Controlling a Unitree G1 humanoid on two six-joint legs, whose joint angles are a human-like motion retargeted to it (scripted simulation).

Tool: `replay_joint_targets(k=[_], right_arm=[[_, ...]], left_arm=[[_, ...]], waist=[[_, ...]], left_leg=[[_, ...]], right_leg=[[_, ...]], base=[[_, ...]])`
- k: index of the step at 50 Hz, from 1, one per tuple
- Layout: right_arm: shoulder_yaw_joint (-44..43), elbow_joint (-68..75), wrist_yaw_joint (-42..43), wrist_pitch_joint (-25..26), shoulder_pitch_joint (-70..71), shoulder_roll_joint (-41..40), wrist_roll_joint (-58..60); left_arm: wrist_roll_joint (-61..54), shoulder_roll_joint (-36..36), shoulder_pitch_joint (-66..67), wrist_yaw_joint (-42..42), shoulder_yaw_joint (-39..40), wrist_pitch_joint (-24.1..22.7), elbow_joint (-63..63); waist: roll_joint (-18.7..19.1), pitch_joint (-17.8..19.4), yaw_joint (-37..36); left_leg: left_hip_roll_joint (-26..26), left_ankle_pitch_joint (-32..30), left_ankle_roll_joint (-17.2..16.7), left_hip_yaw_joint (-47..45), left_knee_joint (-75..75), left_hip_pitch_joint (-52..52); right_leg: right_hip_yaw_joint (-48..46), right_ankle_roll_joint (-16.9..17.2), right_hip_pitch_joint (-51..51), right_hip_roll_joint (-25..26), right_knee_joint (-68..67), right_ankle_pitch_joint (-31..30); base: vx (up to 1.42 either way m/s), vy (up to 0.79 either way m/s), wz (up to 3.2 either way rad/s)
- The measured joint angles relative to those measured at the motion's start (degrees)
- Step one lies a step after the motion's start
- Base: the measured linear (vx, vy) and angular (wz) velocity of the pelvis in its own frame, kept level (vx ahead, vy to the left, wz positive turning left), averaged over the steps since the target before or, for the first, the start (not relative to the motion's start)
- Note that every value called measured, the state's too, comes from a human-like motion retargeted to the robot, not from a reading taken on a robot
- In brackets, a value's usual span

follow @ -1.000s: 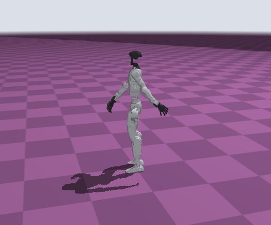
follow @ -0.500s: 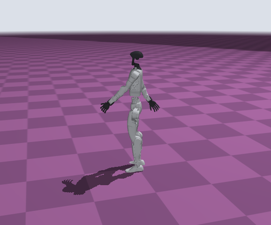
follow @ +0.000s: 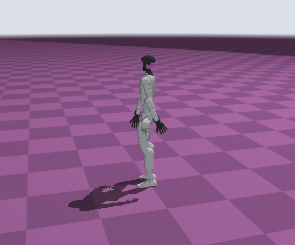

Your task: Upper body actions

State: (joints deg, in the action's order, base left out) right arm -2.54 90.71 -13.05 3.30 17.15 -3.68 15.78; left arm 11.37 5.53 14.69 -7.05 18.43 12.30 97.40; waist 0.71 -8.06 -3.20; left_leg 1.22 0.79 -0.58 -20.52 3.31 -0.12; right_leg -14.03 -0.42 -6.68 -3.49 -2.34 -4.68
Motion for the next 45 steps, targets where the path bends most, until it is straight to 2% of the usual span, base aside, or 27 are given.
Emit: replay_joint_targets(k=[3,6,10,14,17,19,24,27,29,30,35,38,41,45], right_arm=[[6.73,-7.52,-8.71,-3.69,6.87,-4.18,8.66],[11.09,-14.93,-11.64,-9.25,11.92,-6.02,14.61],[14.45,-21.17,-4.9,-16.33,14.61,-5.97,20.7],[14.57,-20.26,5.95,-16.98,10.34,-5.87,21.87],[12.03,-15.91,5.59,-14.89,4.14,-4.53,20.09],[8.52,-10.94,3.34,-11.19,-0.22,-2.51,20.43],[-0.67,5.49,3.79,1.11,-9.58,7.37,22.97],[-5.68,6.69,6.74,10.89,-18.44,13.62,22.66],[-9.75,6.69,9.41,14.6,-24.06,17.24,20.9],[-11.81,6.69,10.73,15.38,-26.73,18.96,19.65],[-22.49,6.69,13.61,12.46,-36.73,25.76,13.9],[-27.38,6.69,16.54,13.02,-40.39,27.16,8.57],[-28.0,6.69,20.54,13.25,-41.61,26.8,-0.56],[-23.54,6.69,21.8,9.54,-38.07,23.39,-6.71]], left_arm=[[4.52,0.11,10.8,-4.33,1.96,-1.1,0.0],[10.12,0.28,17.81,-3.07,4.8,-2.81,0.0],[7.7,0.77,21.12,0.52,6.76,-0.84,0.0],[1.06,0.78,15.2,3.66,6.3,0.51,0.0],[-2.08,0.79,5.87,5.68,2.65,-0.42,0.0],[-3.5,0.77,-1.85,6.01,-0.92,-1.5,0.0],[-3.57,-0.73,-23.48,0.51,-4.73,-4.55,-0.55],[-3.08,-2.98,-34.1,-4.5,-4.99,-5.9,-5.4],[-2.97,-4.24,-39.49,-6.61,-6.0,-7.97,-10.12],[-2.86,-4.77,-41.97,-7.22,-6.61,-9.12,-12.64],[-1.3,-4.04,-49.38,-7.01,-9.12,-13.98,-25.34],[0.77,-3.33,-49.77,-6.01,-10.89,-14.11,-30.08],[2.01,-3.65,-48.2,-4.71,-12.95,-14.54,-30.72],[3.36,-4.63,-42.54,-3.33,-14.75,-14.29,-26.15]], waist=[[0.48,0.02,0.32],[0.41,0.3,0.35],[-0.4,0.39,0.67],[-0.94,-0.45,1.39],[-1.28,-1.18,1.65],[-1.6,-1.53,1.73],[-2.17,-1.74,2.6],[-1.93,-1.68,2.76],[-1.53,-1.84,2.49],[-1.32,-1.92,2.31],[-0.74,-2.03,2.7],[-0.65,-2.19,2.84],[-0.47,-2.17,1.96],[-0.39,-2.14,0.58]], left_leg=[[-0.48,0.23,-0.31,-1.04,0.15,0.0],[-0.71,0.25,-0.42,-1.05,0.14,0.14],[-0.68,-0.03,-0.43,0.3,0.04,0.48],[-0.45,-0.33,-0.38,1.69,-0.12,1.07],[-0.18,-0.49,-0.25,2.49,-0.22,1.43],[0.04,-0.59,-0.14,2.98,-0.3,1.53],[0.59,-0.75,0.18,4.2,-0.52,1.68],[0.7,-0.51,0.28,3.67,-0.59,1.79],[0.67,-0.23,0.26,2.72,-0.61,1.81],[0.67,-0.09,0.24,2.19,-0.62,1.82],[0.89,0.36,0.1,0.87,-0.71,2.02],[1.13,0.34,0.06,1.28,-0.78,2.17],[1.33,0.23,0.19,1.88,-0.77,2.31],[1.49,-0.03,0.38,3.11,-0.73,2.56]], right_leg=[[1.24,0.18,-0.91,0.42,-0.3,-0.2],[1.61,0.37,-1.11,0.52,-0.42,-0.15],[0.9,0.46,-0.67,0.27,-0.38,0.24],[-0.15,0.4,-0.29,-0.02,-0.21,0.63],[-1.07,0.32,0.06,-0.2,0.05,0.79],[-1.9,0.23,0.53,-0.3,0.35,0.83],[-3.89,0.2,1.64,-0.62,0.88,0.94],[-4.25,0.32,1.6,-0.76,1.09,0.76],[-3.34,0.31,1.17,-0.68,1.11,0.51],[-2.83,0.29,0.92,-0.64,1.11,0.37],[-1.6,0.2,0.08,-0.89,1.05,0.12],[-2.08,0.09,0.25,-1.18,1.14,0.32],[-2.75,0.04,0.56,-1.36,1.12,0.66],[-4.09,0.08,1.13,-1.49,1.14,1.18]], base=[[-0.05,-0.04,-0.31],[-0.05,-0.05,-0.01],[-0.01,-0.07,0.3],[0.04,-0.02,0.32],[0.07,0.02,0.26],[0.1,0.02,0.24],[0.03,0.03,0.22],[-0.02,0.06,-0.15],[-0.02,0.04,-0.4],[-0.02,0.04,-0.42],[-0.02,0.01,-0.18],[0.0,0.0,0.0],[-0.01,0.03,0.13],[-0.01,0.04,0.28]])
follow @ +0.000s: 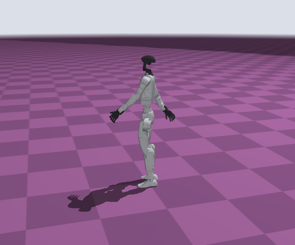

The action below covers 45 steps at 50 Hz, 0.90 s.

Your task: Upper body actions

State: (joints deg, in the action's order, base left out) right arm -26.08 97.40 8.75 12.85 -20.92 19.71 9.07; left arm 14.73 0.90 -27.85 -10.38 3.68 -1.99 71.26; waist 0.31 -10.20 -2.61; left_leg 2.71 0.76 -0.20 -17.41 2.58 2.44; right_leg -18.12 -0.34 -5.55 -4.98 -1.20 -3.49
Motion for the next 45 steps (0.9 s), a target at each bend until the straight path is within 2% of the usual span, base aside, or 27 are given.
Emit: replay_joint_targets(k=[5,7,10,13,17,20,23,27,30,34,38,41,43,45], right_arm=[[12.84,0.0,-6.73,-2.64,12.26,-6.22,6.38],[20.13,0.0,-7.11,-4.24,19.31,-8.87,9.85],[29.45,0.0,-9.32,-7.83,32.0,-14.04,15.68],[31.92,-4.63,-15.57,-12.06,42.22,-20.5,21.57],[31.22,-16.01,-27.05,-17.89,50.77,-27.41,21.96],[31.51,-21.89,-31.8,-23.28,54.95,-30.56,18.04],[33.33,-25.59,-29.93,-26.5,56.05,-31.65,17.19],[35.93,-26.02,-23.9,-28.01,52.67,-30.45,21.48],[37.32,-22.26,-21.73,-26.34,47.59,-27.95,24.95],[34.17,-11.67,-19.27,-19.64,39.14,-23.26,30.33],[26.14,-0.53,-12.87,-9.23,30.02,-16.67,30.32],[18.33,0.0,-12.88,-1.29,20.11,-11.3,25.58],[12.88,0.0,-13.81,0.61,14.15,-7.83,21.66],[8.02,0.0,-14.18,0.18,8.77,-4.58,18.04]], left_arm=[[3.23,0.42,11.68,2.65,2.68,0.73,15.62],[3.43,1.95,17.33,4.64,5.41,3.81,23.11],[1.08,4.26,29.7,5.93,9.63,11.97,26.15],[-0.56,6.19,42.66,3.93,13.37,15.25,26.15],[3.06,7.56,55.55,3.12,19.34,13.05,26.15],[3.29,7.64,61.69,4.95,23.24,13.5,26.15],[-1.38,7.58,63.1,6.62,24.55,15.25,26.15],[-7.13,8.23,56.78,7.24,17.89,15.51,26.15],[-5.79,8.04,46.18,7.68,11.48,14.45,26.15],[-4.56,5.63,27.51,5.09,6.03,13.12,26.15],[-5.09,1.88,9.94,0.28,5.15,10.0,22.84],[-5.28,-1.02,0.8,-2.3,5.63,6.66,15.68],[-5.79,-2.55,-4.08,-3.05,5.92,4.44,10.56],[-6.78,-3.31,-7.83,-3.71,5.66,2.1,5.48]], waist=[[0.05,-0.27,-1.93],[0.05,-0.06,-2.69],[0.0,1.11,-3.46],[0.08,2.23,-3.92],[0.51,2.95,-3.85],[0.61,2.93,-2.78],[0.37,2.84,-1.8],[-0.04,2.38,-1.23],[-0.55,1.67,-1.05],[-1.32,0.64,-1.15],[-1.8,0.41,-0.2],[-1.72,0.35,0.61],[-1.6,0.28,1.04],[-1.48,0.44,1.29]], left_leg=[[-0.11,-0.23,-0.01,0.97,0.08,0.02],[-0.28,-0.24,-0.16,0.59,0.23,-0.51],[-0.65,-0.18,-0.47,-0.84,0.52,-1.59],[-1.3,-0.08,-0.89,-2.37,0.7,-2.23],[-2.2,-0.17,-1.33,-2.99,0.76,-1.91],[-2.64,-0.41,-1.56,-2.19,0.62,-1.16],[-2.76,-0.64,-1.7,-1.2,0.36,-0.63],[-2.52,-0.82,-1.64,-0.27,0.05,-0.47],[-2.08,-0.98,-1.46,0.29,0.03,-0.33],[-1.58,-1.1,-1.07,0.74,0.1,-0.12],[-1.43,-1.02,-0.69,1.07,-0.13,0.15],[-1.51,-0.99,-0.53,1.07,-0.14,0.54],[-1.57,-0.96,-0.47,0.86,-0.04,0.77],[-1.58,-0.91,-0.45,0.58,0.04,0.89]], right_leg=[[-0.44,-0.01,0.0,0.17,-0.26,0.33],[0.32,-0.09,-0.18,0.31,-0.5,0.14],[1.98,-0.31,-0.5,0.68,-0.93,-0.23],[3.82,-0.34,-1.15,1.16,-1.35,-0.6],[5.01,-0.26,-1.94,1.86,-1.47,-0.78],[4.76,-0.17,-2.21,2.07,-1.46,-0.57],[4.2,-0.13,-2.07,1.97,-1.45,-0.3],[3.51,-0.21,-1.43,1.75,-1.32,-0.04],[2.82,-0.36,-1.06,1.52,-1.12,0.05],[1.48,-0.45,-0.59,1.26,-0.64,-0.08],[0.06,-0.6,-0.06,1.17,-0.15,-0.24],[-0.65,-0.62,-0.14,1.15,0.11,-0.34],[-0.86,-0.65,-0.37,1.12,0.19,-0.39],[-1.02,-0.73,-0.56,1.09,0.25,-0.43]], base=[[-0.01,0.02,0.14],[-0.01,-0.01,-0.12],[-0.06,-0.06,-0.42],[-0.09,-0.11,-0.46],[-0.09,-0.1,-0.15],[-0.05,-0.07,0.21],[-0.01,-0.04,0.28],[0.04,0.02,0.22],[0.08,0.04,0.19],[0.08,0.04,0.12],[0.06,0.0,0.08],[0.04,-0.02,0.01],[0.01,-0.07,-0.09],[-0.03,-0.07,-0.12]])
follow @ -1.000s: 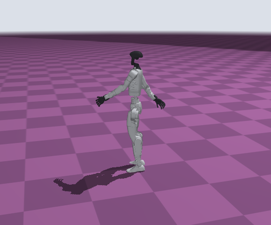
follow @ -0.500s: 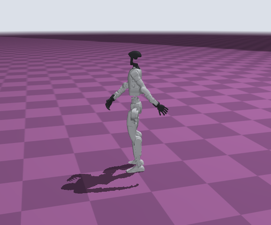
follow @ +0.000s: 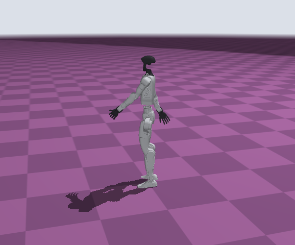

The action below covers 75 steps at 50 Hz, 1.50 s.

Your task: Upper body actions

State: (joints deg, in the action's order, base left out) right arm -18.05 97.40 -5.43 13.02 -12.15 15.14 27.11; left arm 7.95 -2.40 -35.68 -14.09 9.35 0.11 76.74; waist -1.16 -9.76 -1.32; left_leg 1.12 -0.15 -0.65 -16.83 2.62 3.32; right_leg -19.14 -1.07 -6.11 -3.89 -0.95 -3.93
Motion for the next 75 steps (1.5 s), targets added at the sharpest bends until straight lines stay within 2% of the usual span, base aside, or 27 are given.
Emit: replay_joint_targets(k=[3,7,12,16,18,20,23,27,33,39,44,48,52,56,60,67,71,75], right_arm=[[-5.19,0.0,2.84,-2.63,-6.44,3.55,-4.2],[-8.38,0.0,10.02,-3.11,-12.36,5.55,-9.02],[-6.79,0.0,13.81,-1.23,-12.87,3.68,-13.01],[-2.04,0.0,8.03,-1.9,-6.51,-0.45,-10.4],[1.95,0.0,4.38,-2.43,-1.07,-2.65,-7.77],[6.54,0.0,1.73,-3.66,5.21,-4.98,-4.38],[12.99,0.0,-1.3,-8.37,15.68,-8.36,0.84],[18.77,-6.72,-5.68,-13.68,26.67,-12.67,3.8],[18.96,-17.66,-9.69,-17.75,36.93,-17.68,2.21],[19.04,-27.48,-13.3,-20.13,37.46,-19.64,-1.9],[21.38,-28.99,-11.32,-23.09,30.94,-18.84,2.03],[22.93,-23.03,-10.12,-20.72,24.6,-16.85,9.59],[21.99,-15.78,-11.35,-18.36,18.81,-13.56,17.2],[18.73,-8.72,-4.92,-15.03,15.16,-10.29,20.64],[12.35,-1.86,0.02,-11.62,13.14,-7.12,16.63],[2.57,0.0,0.52,-5.01,9.72,-3.31,-0.28],[0.94,0.0,1.82,-5.48,9.38,-3.2,-4.82],[1.91,0.0,1.27,-6.65,10.24,-4.42,-2.67]], left_arm=[[-1.09,0.68,-2.57,0.04,-1.55,-3.79,-6.03],[-0.64,1.53,-1.5,2.49,-3.67,-5.49,-9.09],[0.2,1.12,5.06,1.73,-5.5,-5.44,-1.19],[3.16,2.78,9.77,1.47,-3.86,-0.92,17.07],[5.73,5.01,14.11,0.89,-4.39,5.68,20.6],[7.28,6.9,19.94,3.72,-5.38,10.86,20.67],[10.36,9.51,28.42,8.43,-3.52,9.22,20.67],[16.5,12.39,36.54,6.9,3.01,6.93,20.67],[12.88,15.04,43.75,8.5,10.8,8.42,20.67],[6.85,14.67,43.8,8.19,14.51,7.73,20.67],[6.1,12.01,41.67,6.59,13.59,6.49,20.67],[7.98,9.22,39.69,6.62,11.33,5.52,20.13],[11.7,7.26,38.88,10.16,7.87,4.15,16.96],[14.36,7.31,38.76,11.57,4.72,2.99,13.7],[14.31,8.16,38.27,9.18,4.19,3.4,12.73],[9.17,9.42,36.86,5.07,7.7,6.29,14.98],[6.32,9.62,36.64,6.73,8.81,6.4,15.96],[6.61,9.48,36.79,6.49,8.64,6.46,16.21]], waist=[[0.12,0.49,0.19],[0.07,0.88,0.04],[0.3,0.81,-0.87],[0.41,0.7,-1.86],[0.5,0.9,-1.96],[0.58,0.93,-2.04],[1.02,0.84,-2.62],[1.56,0.97,-3.37],[1.28,1.23,-4.08],[0.31,1.44,-5.17],[-0.12,1.07,-4.22],[-0.14,1.02,-3.82],[0.06,1.05,-3.93],[0.35,0.94,-3.26],[0.63,0.73,-2.19],[1.11,0.67,-0.85],[1.36,0.47,-0.36],[1.64,0.04,-0.12]], left_leg=[[0.01,0.1,-0.04,-0.46,0.01,-0.01],[0.19,0.15,-0.09,-0.5,-0.04,-0.1],[0.44,-0.02,-0.01,0.52,-0.11,0.05],[0.59,-0.34,0.05,1.86,-0.34,0.4],[0.69,-0.49,0.03,2.52,-0.43,0.45],[0.77,-0.59,0.01,2.8,-0.43,0.32],[0.7,-0.57,-0.01,2.29,-0.38,0.12],[0.69,-0.7,-0.02,2.24,-0.3,0.12],[1.1,-1.29,-0.14,4.17,-0.5,0.53],[1.51,-1.48,-0.1,5.78,-0.83,0.93],[1.73,-1.58,-0.01,7.04,-1.01,1.32],[1.74,-1.51,0.07,6.91,-0.95,1.14],[1.53,-1.26,0.14,6.23,-0.91,0.9],[1.34,-1.1,0.17,5.72,-0.81,0.97],[1.2,-0.95,0.19,5.23,-0.73,1.05],[0.97,-0.44,0.25,3.66,-0.57,0.54],[0.85,-0.16,0.27,2.72,-0.42,0.11],[0.67,0.15,0.26,1.88,-0.31,-0.21]], right_leg=[[-0.01,-0.04,-0.1,-0.14,0.0,-0.02],[-0.16,-0.06,0.1,-0.38,0.04,0.09],[-1.14,0.04,0.76,-0.54,0.23,0.45],[-2.03,0.22,1.4,-0.61,0.43,0.73],[-2.24,0.21,1.7,-0.6,0.51,0.85],[-1.96,0.17,1.81,-0.58,0.46,0.88],[-1.11,0.18,1.35,-0.57,0.09,0.68],[-0.81,0.29,0.98,-0.69,-0.29,0.51],[-2.07,0.45,1.77,-1.12,-0.14,0.74],[-3.56,0.62,2.73,-1.47,0.17,1.11],[-4.81,0.76,3.38,-1.51,0.48,1.47],[-5.1,0.74,3.65,-1.37,0.68,1.5],[-4.85,0.82,3.53,-1.22,0.7,1.37],[-4.67,0.92,3.13,-1.12,0.65,1.26],[-4.37,0.98,2.67,-1.07,0.56,1.18],[-3.21,0.97,2.07,-0.87,0.35,0.94],[-2.36,0.89,1.77,-0.67,0.18,0.86],[-1.42,0.81,1.35,-0.44,-0.08,0.87]], base=[[-0.03,-0.03,-0.09],[0.0,0.0,0.0],[0.01,0.03,0.14],[0.01,0.07,0.3],[0.02,0.03,0.28],[0.02,0.01,0.09],[0.0,0.02,-0.05],[0.0,0.07,-0.01],[0.02,0.02,0.28],[0.04,-0.01,0.25],[0.05,-0.01,0.2],[0.0,0.0,0.0],[0.0,0.0,0.0],[0.0,0.0,0.0],[0.0,0.0,0.0],[-0.02,0.01,-0.17],[-0.01,0.02,-0.21],[0.01,0.02,-0.19]])
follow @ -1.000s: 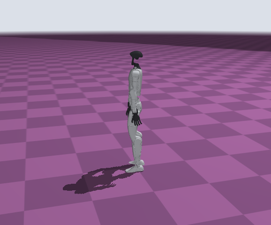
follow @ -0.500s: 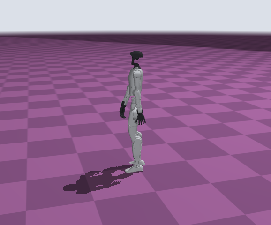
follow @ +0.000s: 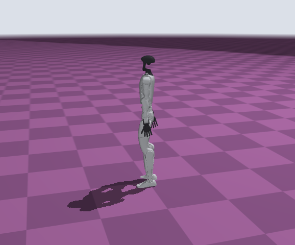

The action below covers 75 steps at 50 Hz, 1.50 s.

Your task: Upper body actions

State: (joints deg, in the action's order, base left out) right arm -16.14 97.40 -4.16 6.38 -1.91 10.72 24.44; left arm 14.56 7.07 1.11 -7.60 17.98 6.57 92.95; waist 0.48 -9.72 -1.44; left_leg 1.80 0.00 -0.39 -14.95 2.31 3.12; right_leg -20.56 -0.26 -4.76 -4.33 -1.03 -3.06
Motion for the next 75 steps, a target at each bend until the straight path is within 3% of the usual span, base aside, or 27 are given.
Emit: replay_joint_targets(k=[5,11,16,32,75], right_arm=[[3.41,-0.45,-1.89,-1.66,1.94,-2.27,6.83],[9.22,-4.17,2.62,-0.86,3.52,-5.06,16.06],[11.36,-6.08,0.02,-1.88,4.63,-5.83,20.88],[6.3,-2.46,-2.49,-1.43,4.93,-3.47,13.44],[7.21,-2.35,-2.77,-1.41,4.39,-4.12,15.27]], left_arm=[[2.61,-0.58,0.27,-0.72,-1.0,0.0,-0.17],[4.48,-1.42,0.1,-0.92,-2.2,-0.1,-0.06],[4.83,-1.89,-0.08,-1.45,-2.44,-0.32,-0.24],[4.45,-1.2,0.51,-0.98,-1.66,-0.1,0.8],[4.33,-1.71,0.36,-1.27,-2.18,-0.05,0.41]], waist=[[0.12,-0.53,0.0],[0.07,-0.95,-0.17],[-0.23,-1.19,-0.45],[-1.01,-1.14,-1.32],[-0.5,-1.17,-0.75]], left_leg=[[-0.11,0.28,-0.02,-0.94,0.18,-0.39],[-0.33,0.44,-0.08,-1.19,0.19,-0.48],[-0.26,0.4,-0.1,-0.89,0.17,-0.37],[0.01,0.18,-0.17,0.4,0.11,-0.11],[0.05,0.22,-0.19,-0.01,0.16,-0.02]], right_leg=[[0.89,-0.3,-0.32,0.46,-0.08,-0.04],[1.3,-0.19,-0.52,0.44,-0.25,-0.02],[1.18,-0.21,-0.42,0.37,-0.2,0.09],[0.13,-0.13,0.39,0.16,0.09,0.61],[0.27,-0.36,0.14,0.28,0.16,0.54]], base=[[0.01,0.01,-0.13],[0.0,0.0,0.0],[0.0,0.0,0.0],[0.0,0.0,0.0],[0.0,0.0,0.0]])
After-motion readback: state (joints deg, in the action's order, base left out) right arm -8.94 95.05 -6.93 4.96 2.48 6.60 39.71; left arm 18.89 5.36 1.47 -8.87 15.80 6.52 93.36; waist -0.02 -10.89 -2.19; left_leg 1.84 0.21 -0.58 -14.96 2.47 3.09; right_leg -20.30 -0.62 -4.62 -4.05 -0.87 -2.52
